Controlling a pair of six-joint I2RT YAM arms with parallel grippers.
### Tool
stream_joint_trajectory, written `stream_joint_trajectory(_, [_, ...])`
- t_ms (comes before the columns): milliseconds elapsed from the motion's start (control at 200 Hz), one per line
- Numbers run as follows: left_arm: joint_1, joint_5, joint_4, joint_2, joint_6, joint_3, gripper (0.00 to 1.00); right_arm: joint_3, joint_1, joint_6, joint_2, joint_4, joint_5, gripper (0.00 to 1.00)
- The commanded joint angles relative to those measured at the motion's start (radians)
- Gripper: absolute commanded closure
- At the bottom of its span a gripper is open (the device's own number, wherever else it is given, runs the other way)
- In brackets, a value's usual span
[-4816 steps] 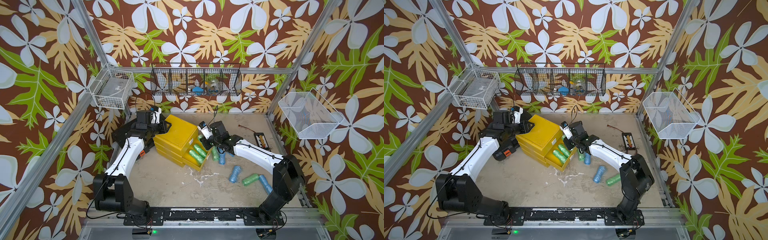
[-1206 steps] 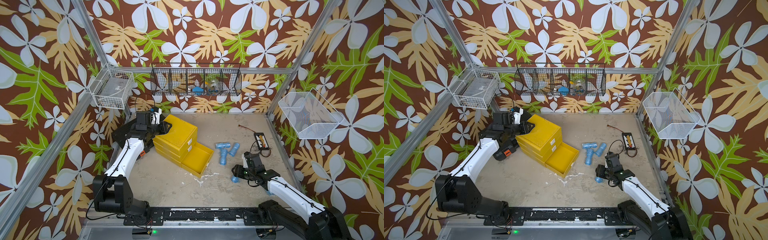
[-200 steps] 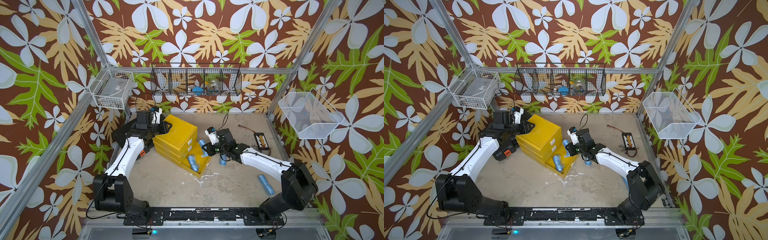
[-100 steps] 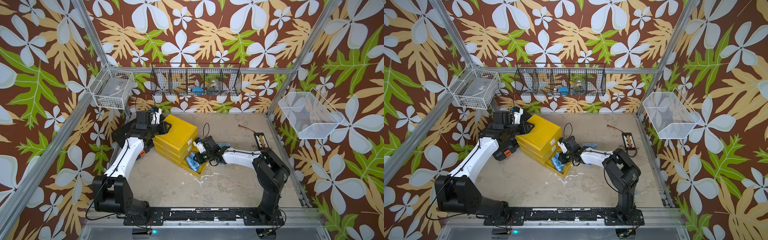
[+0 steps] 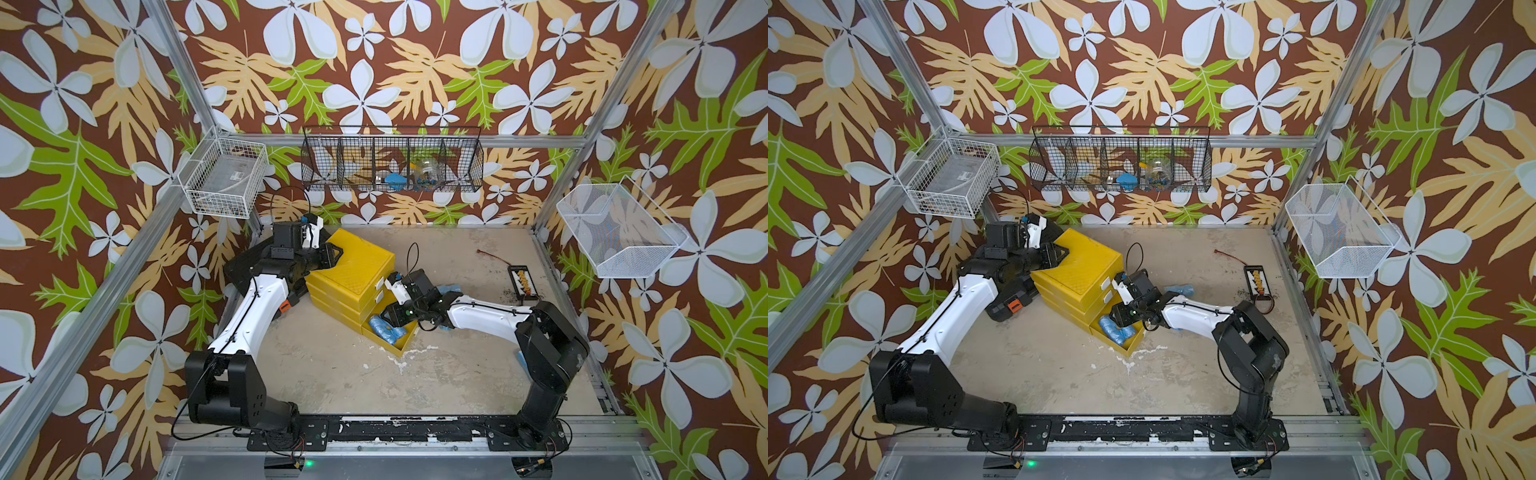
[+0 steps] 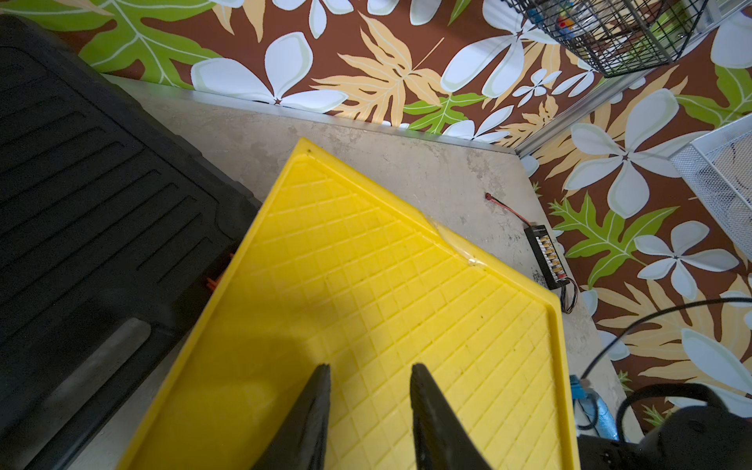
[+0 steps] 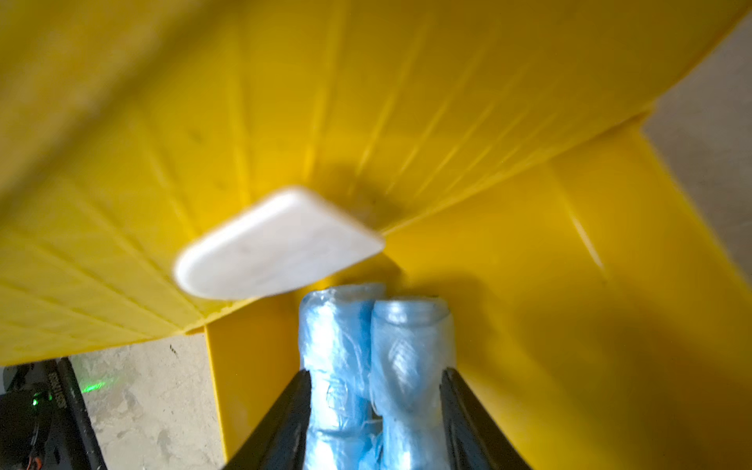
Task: Sort the rolls of trash bags by color and place them into the drawer
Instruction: Place the roll of trash bags in the drawer, then pick up the roll of trash bags from the center of the board.
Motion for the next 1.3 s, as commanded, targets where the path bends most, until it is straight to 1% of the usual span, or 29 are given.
stream_joint_trajectory(0, [0.001,-0.019,-0.061,0.001,0.009,0.0,0.63,0.02,-0.001,0.002,-0.027,-0.063,0.079,0.46])
stream_joint_trajectory(155, [0.003,-0.02,-0.061,0.001,0.01,0.001,0.63,0.005,-0.02,0.012,-0.082,-0.101,0.139,0.46])
stream_joint_trajectory(310, [0.001,-0.014,-0.06,0.006,0.008,0.005,0.63,-0.058,-0.073,0.025,-0.172,-0.093,0.144,0.46])
stream_joint_trajectory(425, [0.002,-0.012,-0.058,0.007,0.007,0.006,0.63,-0.112,-0.138,0.025,-0.232,-0.096,0.155,0.46])
stream_joint_trajectory(580, [0.001,-0.01,-0.059,0.007,0.009,0.006,0.63,-0.21,-0.263,0.01,-0.27,-0.095,0.147,0.45])
stream_joint_trajectory(696, [0.001,-0.009,-0.056,0.006,0.008,0.002,0.63,-0.277,-0.344,-0.004,-0.265,-0.075,0.13,0.42])
stream_joint_trajectory(801, [0.002,-0.007,-0.053,0.006,0.007,-0.002,0.63,-0.312,-0.388,-0.01,-0.241,-0.047,0.111,0.41])
stream_joint_trajectory(891, [0.001,-0.007,-0.053,0.009,0.007,-0.001,0.63,-0.326,-0.403,-0.006,-0.21,-0.02,0.089,0.41])
stream_joint_trajectory(1076, [0.002,-0.007,-0.054,0.01,0.009,0.0,0.63,-0.313,-0.408,0.008,-0.14,0.017,0.082,0.42])
stream_joint_trajectory(1196, [0.003,-0.01,-0.059,0.01,0.014,-0.001,0.63,-0.3,-0.407,0.015,-0.107,0.024,0.076,0.47])
stream_joint_trajectory(1296, [0.001,-0.012,-0.059,0.007,0.014,-0.004,0.63,-0.3,-0.408,0.022,-0.11,0.027,0.069,0.59])
